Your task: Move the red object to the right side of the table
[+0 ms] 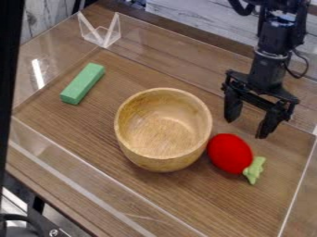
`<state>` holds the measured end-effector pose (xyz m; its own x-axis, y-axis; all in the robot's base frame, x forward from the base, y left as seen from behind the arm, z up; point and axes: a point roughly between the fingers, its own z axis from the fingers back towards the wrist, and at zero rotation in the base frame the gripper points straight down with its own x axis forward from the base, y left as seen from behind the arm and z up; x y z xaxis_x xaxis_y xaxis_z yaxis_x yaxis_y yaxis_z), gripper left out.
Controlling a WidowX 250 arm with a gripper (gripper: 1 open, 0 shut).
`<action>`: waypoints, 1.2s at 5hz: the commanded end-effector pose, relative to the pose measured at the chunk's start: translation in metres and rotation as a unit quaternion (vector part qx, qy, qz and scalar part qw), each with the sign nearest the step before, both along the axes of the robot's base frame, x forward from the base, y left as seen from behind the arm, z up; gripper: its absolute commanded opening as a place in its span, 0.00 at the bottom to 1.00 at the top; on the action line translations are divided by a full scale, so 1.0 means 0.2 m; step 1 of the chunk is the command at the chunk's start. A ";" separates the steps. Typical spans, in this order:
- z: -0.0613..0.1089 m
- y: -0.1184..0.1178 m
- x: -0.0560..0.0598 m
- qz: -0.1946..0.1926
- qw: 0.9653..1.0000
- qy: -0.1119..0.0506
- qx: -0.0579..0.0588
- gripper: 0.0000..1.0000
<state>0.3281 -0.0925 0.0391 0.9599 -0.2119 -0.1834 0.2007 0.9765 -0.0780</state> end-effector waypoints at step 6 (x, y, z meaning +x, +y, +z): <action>0.47 0.52 0.05 0.083 0.985 -0.147 -0.015 1.00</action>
